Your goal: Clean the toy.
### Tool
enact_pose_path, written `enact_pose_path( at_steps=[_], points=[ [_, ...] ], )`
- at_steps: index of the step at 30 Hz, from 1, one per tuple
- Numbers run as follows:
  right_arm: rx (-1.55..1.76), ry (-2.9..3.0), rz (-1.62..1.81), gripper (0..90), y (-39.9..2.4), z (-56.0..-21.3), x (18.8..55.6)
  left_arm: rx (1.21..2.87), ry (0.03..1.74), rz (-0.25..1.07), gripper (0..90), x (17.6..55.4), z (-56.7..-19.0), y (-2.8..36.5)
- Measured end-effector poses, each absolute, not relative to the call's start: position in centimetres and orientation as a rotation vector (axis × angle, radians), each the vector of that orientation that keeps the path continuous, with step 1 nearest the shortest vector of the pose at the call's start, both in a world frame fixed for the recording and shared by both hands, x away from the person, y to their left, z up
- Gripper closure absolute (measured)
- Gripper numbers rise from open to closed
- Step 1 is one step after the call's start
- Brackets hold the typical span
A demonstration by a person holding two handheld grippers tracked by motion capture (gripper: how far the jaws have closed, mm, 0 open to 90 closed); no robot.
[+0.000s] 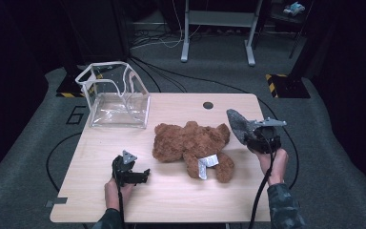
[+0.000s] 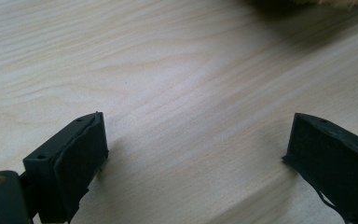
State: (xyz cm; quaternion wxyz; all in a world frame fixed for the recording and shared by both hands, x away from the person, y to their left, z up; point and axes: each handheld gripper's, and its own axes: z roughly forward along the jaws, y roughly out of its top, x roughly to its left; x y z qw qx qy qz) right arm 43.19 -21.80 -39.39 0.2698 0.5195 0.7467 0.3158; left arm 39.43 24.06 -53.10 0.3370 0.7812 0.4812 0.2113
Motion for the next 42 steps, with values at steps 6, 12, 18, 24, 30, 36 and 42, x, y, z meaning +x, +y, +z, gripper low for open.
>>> enact_pose_path(
  at_steps=[6,12,18,24,30,36,42],
  points=[
    [1.357,2.022,0.884,66.3,-20.2,-38.4,43.6,2.036,1.254,0.550,4.7,39.4,-53.1,24.1],
    [1.307,2.032,0.915,66.3,-18.3,-37.0,43.9,2.037,1.252,0.550,4.7,39.5,-53.1,24.1],
    [1.260,2.050,0.947,66.4,-16.6,-35.7,44.3,2.037,1.251,0.549,4.8,39.5,-53.1,24.1],
    [1.215,2.079,0.985,66.3,-14.4,-34.9,44.6,2.037,1.250,0.550,4.8,39.5,-53.1,24.1],
    [1.187,2.119,1.031,66.3,-12.1,-34.7,44.7,2.039,1.250,0.556,4.8,39.5,-53.1,24.1],
    [1.150,2.167,1.047,66.2,-9.8,-35.1,44.9,2.060,1.243,0.543,4.9,39.4,-53.0,24.2],
    [1.117,2.223,1.060,66.2,-7.5,-35.8,45.0,2.059,1.242,0.545,5.0,39.4,-53.0,24.2]
  ],
)
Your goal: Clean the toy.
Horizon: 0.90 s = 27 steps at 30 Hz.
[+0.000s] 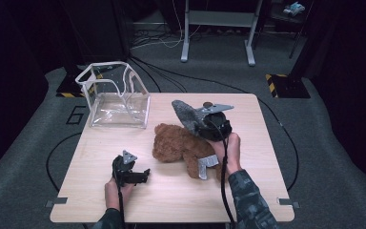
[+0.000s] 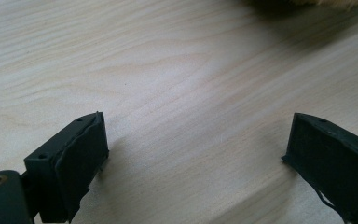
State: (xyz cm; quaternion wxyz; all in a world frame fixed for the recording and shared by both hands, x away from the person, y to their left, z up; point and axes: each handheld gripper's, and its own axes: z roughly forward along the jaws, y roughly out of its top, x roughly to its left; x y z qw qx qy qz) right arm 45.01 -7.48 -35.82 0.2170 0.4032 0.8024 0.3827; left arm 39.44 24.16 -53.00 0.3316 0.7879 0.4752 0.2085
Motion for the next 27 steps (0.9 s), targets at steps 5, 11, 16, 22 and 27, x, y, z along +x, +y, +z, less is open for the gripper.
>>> enact_pose_path(
  at_steps=[5,11,16,22,27],
  points=[
    [1.101,2.257,1.073,66.1,-5.5,-36.3,45.1,2.055,1.245,0.538,5.2,39.4,-53.0,24.1],
    [1.116,2.292,1.081,65.9,-3.4,-37.3,45.5,2.055,1.245,0.537,5.2,39.4,-53.0,24.1],
    [1.128,2.328,1.077,65.8,-2.2,-38.2,45.9,2.055,1.245,0.537,5.3,39.4,-53.0,24.1],
    [1.097,2.372,1.068,65.6,-1.3,-39.1,45.6,2.047,1.245,0.544,5.3,39.4,-53.1,24.1],
    [1.095,2.397,1.078,65.5,-1.2,-39.2,44.9,2.049,1.243,0.543,5.4,39.4,-53.1,24.1]
  ],
)
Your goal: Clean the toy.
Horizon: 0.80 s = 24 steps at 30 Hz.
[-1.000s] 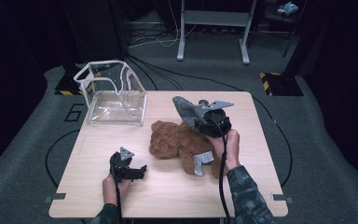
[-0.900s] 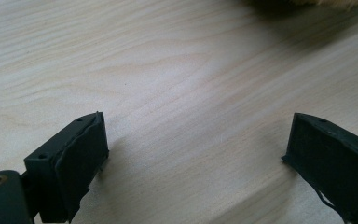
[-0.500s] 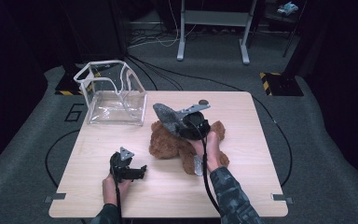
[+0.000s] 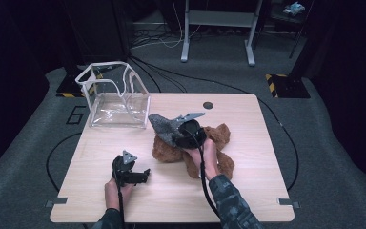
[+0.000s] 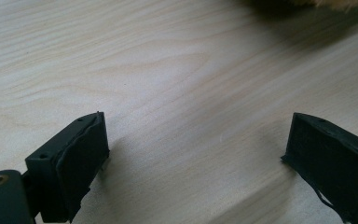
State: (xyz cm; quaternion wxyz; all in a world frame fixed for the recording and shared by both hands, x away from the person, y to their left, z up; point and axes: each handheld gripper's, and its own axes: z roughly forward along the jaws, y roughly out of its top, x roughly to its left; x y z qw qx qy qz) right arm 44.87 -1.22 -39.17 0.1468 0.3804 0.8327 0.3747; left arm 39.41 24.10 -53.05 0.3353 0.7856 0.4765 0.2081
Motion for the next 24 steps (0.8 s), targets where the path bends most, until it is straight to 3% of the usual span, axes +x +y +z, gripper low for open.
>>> enact_pose_path(
  at_steps=[14,24],
  points=[
    [1.040,2.506,1.099,65.4,-1.2,-41.7,42.3,2.057,1.243,0.536,5.4,39.4,-53.0,24.1],
    [1.082,2.576,1.084,65.5,-0.9,-45.4,41.1,2.046,1.246,0.544,5.4,39.4,-53.0,24.1]
  ],
)
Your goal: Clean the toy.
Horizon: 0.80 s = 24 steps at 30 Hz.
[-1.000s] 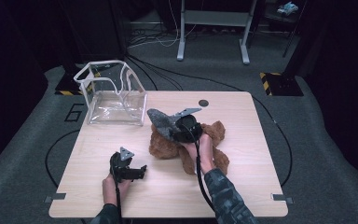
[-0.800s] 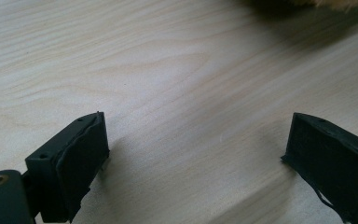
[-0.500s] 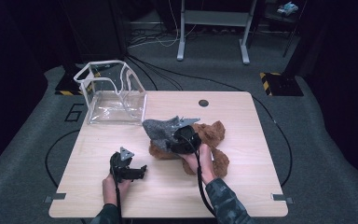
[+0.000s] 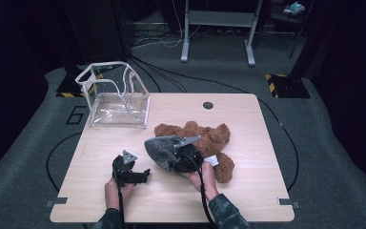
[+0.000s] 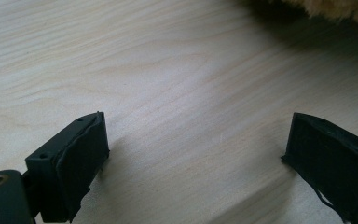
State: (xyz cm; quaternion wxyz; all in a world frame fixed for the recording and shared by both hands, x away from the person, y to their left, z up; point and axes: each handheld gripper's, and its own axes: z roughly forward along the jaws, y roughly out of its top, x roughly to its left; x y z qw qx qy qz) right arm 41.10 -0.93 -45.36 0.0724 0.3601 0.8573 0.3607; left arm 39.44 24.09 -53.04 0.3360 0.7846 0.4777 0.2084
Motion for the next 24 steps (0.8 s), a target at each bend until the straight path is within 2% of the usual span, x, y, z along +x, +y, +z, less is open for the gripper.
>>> enact_pose_path(
  at_steps=[8,12,17,24],
  points=[
    [1.100,2.638,1.036,65.5,-0.3,-47.3,40.7,2.046,1.246,0.544,5.4,39.4,-53.0,24.1],
    [1.099,2.636,1.049,65.5,-0.3,-47.1,40.5,2.045,1.246,0.544,5.4,39.4,-53.0,24.1],
    [1.069,2.593,1.121,65.5,-1.1,-45.0,40.4,2.047,1.245,0.543,5.4,39.4,-53.0,24.1],
    [1.060,2.448,1.202,65.5,-2.4,-40.3,40.9,2.054,1.238,0.550,5.5,39.4,-53.0,24.1]
  ],
)
